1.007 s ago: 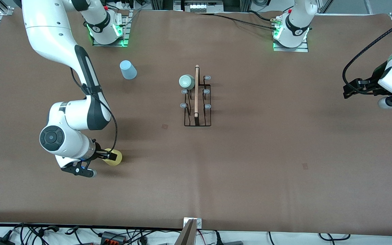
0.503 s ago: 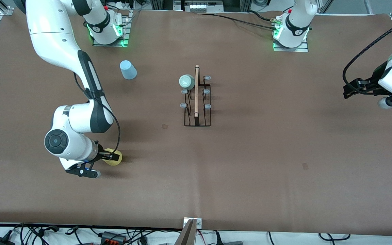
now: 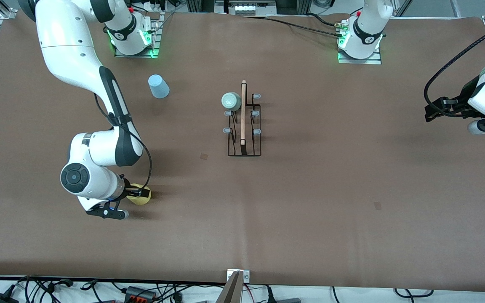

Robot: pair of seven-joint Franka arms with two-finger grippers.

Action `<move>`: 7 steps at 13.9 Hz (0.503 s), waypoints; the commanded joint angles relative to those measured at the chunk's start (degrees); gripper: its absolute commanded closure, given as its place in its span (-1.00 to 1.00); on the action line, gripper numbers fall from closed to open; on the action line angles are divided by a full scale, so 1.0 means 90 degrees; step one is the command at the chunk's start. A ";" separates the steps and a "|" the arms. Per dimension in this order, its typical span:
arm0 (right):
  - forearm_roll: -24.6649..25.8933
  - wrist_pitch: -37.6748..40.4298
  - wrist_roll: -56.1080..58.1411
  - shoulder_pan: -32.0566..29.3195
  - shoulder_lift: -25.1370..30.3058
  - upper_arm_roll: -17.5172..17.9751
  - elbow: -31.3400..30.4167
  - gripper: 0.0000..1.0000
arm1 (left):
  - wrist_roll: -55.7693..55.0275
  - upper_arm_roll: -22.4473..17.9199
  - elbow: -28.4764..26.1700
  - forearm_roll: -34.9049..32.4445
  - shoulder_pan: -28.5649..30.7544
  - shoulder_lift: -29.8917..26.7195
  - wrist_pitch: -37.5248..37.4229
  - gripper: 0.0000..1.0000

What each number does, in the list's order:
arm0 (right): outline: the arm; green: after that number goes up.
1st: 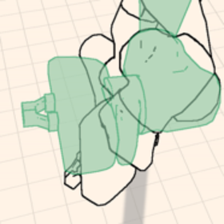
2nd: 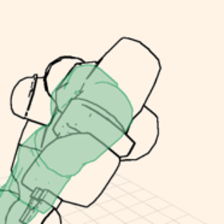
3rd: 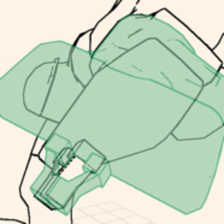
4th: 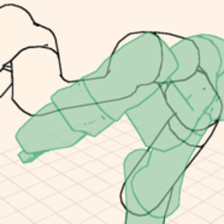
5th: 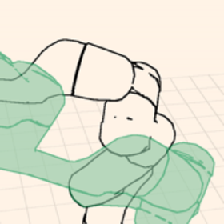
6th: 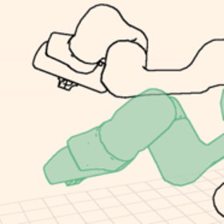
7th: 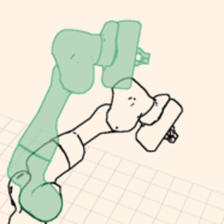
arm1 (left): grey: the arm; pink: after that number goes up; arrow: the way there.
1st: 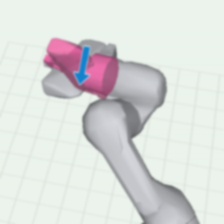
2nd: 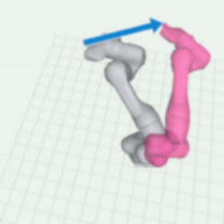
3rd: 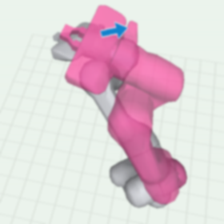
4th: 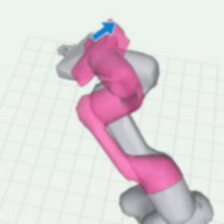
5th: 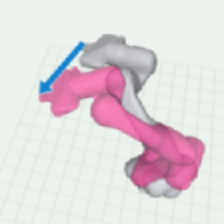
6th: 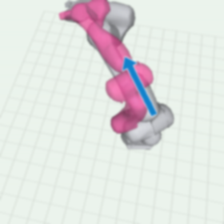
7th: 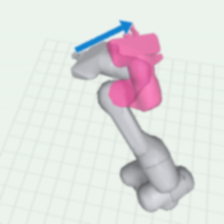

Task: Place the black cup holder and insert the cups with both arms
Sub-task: 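Grasp the yellow cup with the right gripper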

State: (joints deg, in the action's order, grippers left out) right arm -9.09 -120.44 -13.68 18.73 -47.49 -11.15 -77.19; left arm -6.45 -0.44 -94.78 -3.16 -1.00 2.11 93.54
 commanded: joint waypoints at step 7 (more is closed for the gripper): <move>-0.0113 0.1669 0.0163 0.0739 0.0782 0.0125 0.0743 0.53 | 0.0023 -0.0049 -0.0114 0.0175 -0.0015 -0.0127 0.0047 -1.00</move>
State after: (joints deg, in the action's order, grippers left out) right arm -9.23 -111.25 -12.27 21.91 -45.21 -9.87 -71.93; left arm -6.45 -0.45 -94.78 -3.16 -1.01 2.11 93.53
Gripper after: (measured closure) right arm 0.335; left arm 0.000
